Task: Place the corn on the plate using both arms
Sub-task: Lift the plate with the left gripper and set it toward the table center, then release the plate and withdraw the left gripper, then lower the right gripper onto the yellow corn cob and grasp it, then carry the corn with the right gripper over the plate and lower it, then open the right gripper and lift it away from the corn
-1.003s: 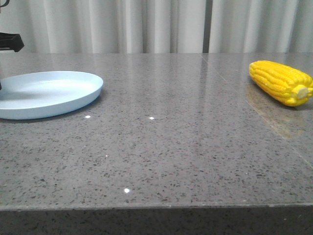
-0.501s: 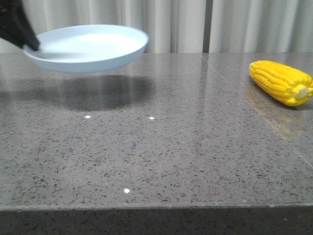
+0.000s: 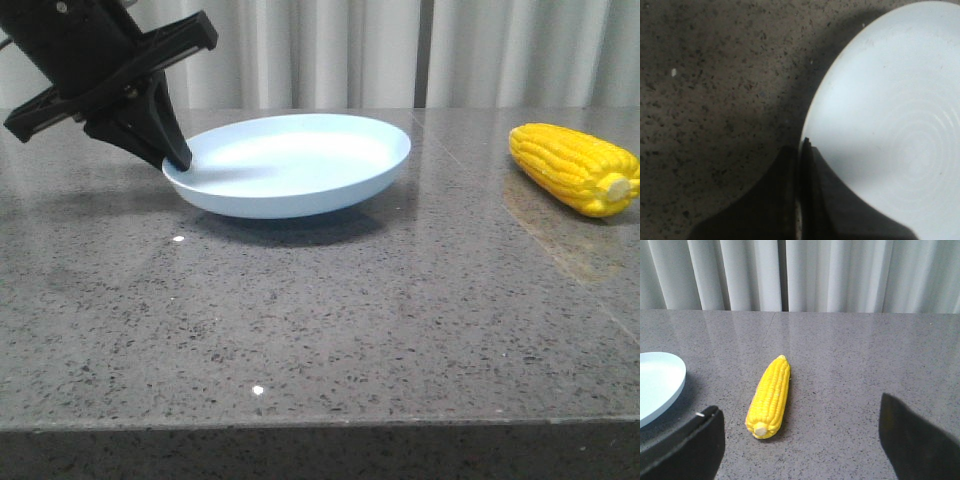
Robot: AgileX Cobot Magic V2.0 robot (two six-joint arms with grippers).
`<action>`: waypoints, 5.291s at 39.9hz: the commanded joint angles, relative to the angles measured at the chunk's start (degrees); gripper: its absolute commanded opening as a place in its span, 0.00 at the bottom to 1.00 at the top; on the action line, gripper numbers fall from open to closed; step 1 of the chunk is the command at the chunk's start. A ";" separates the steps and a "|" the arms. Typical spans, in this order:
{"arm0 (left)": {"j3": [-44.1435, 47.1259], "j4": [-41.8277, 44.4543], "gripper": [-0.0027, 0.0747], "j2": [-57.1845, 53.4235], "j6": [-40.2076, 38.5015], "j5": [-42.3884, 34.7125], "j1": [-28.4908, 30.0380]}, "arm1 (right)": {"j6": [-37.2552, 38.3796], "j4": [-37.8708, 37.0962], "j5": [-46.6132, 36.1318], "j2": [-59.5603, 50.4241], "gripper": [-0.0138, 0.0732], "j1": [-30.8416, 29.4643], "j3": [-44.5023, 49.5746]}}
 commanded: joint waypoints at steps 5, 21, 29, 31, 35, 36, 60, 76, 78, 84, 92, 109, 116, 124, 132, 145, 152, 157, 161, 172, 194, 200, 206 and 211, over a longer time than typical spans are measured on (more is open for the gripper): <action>-1.52 -1.77 0.16 -2.56 -0.55 -2.02 -0.33 | -0.42 0.34 -4.61 0.98 0.90 -0.20 -1.60; -1.52 8.53 0.61 -8.61 1.23 -3.69 1.52 | -0.42 0.34 -4.61 0.98 0.90 -0.20 -1.60; 0.17 20.91 0.46 -16.72 -1.95 -0.93 4.00 | -0.42 0.34 -4.61 0.98 0.90 -0.20 -1.60; 1.16 24.06 0.37 -18.99 -3.94 -0.54 4.54 | -0.42 0.34 -4.61 0.98 0.90 -0.20 -1.60; 3.77 28.88 0.21 -23.48 -5.73 -0.23 5.62 | -0.42 0.34 -4.61 0.98 0.90 -0.20 -1.60; 4.40 29.43 0.16 -24.86 -5.82 -0.23 5.78 | -0.42 0.34 -4.61 0.98 0.90 -0.20 -1.60; 41.23 30.76 0.01 -71.04 -5.57 -25.62 6.39 | -0.42 0.34 -4.61 0.98 0.90 -0.20 -1.60; 52.92 30.76 0.01 -100.10 -5.57 -25.13 6.39 | -0.42 0.34 -4.61 0.98 0.90 -0.20 -1.60; 52.94 30.76 0.01 -100.04 -5.57 -25.13 6.39 | -0.42 0.34 -4.61 0.98 0.90 -0.20 -1.60; 52.94 30.76 0.01 -99.25 -5.57 -25.37 6.39 | -0.42 0.52 -5.24 0.98 0.90 -0.20 -1.60; 52.94 30.76 0.01 -99.25 -5.57 -25.27 6.39 | -0.42 0.64 -4.59 8.18 0.90 -0.20 -4.22; 52.94 30.76 0.01 -99.25 -5.57 -25.27 6.39 | -0.42 9.69 13.93 54.20 0.90 0.70 -31.86; 52.94 30.76 0.01 -99.25 -5.57 -25.27 6.39 | -0.42 9.69 19.15 68.49 0.90 4.25 -42.25; 52.94 30.76 0.01 -99.25 -5.57 -25.27 6.39 | 0.00 9.63 22.33 77.99 0.90 4.79 -47.95; 52.94 30.76 0.01 -99.25 -5.57 -25.27 6.39 | 0.00 8.29 20.58 79.72 0.89 4.79 -48.02; 52.94 30.76 0.01 -99.25 -5.57 -25.27 6.39 | 0.00 7.01 19.59 76.43 0.41 4.79 -48.20; 52.94 30.76 0.01 -99.25 -5.57 -25.27 6.39 | 0.04 7.50 19.02 70.81 0.41 5.67 -48.93; 52.94 30.76 0.01 -99.25 -5.57 -25.27 6.39 | 4.26 7.27 20.67 67.91 0.41 10.01 -51.55; 52.94 30.76 0.01 -99.25 -5.57 -25.27 6.39 | 11.07 4.04 22.63 68.24 0.41 15.83 -54.92; 52.94 30.76 0.01 -99.25 -5.57 -25.27 6.39 | 34.37 -13.56 23.70 76.67 0.41 34.12 -61.50; 52.94 30.76 0.01 -99.25 -5.57 -25.27 6.39 | 44.08 -15.99 19.50 87.68 0.58 38.24 -63.35; 52.94 30.76 0.01 -99.25 -5.57 -25.27 6.39 | 44.08 -15.99 19.72 87.68 0.79 38.24 -63.35; 52.94 30.76 0.01 -99.25 -5.57 -25.27 6.39 | 44.08 -15.99 21.20 87.68 0.88 38.24 -63.35; 52.94 30.76 0.01 -99.25 -5.57 -25.27 6.39 | 44.08 -16.94 21.42 86.46 0.89 38.24 -63.50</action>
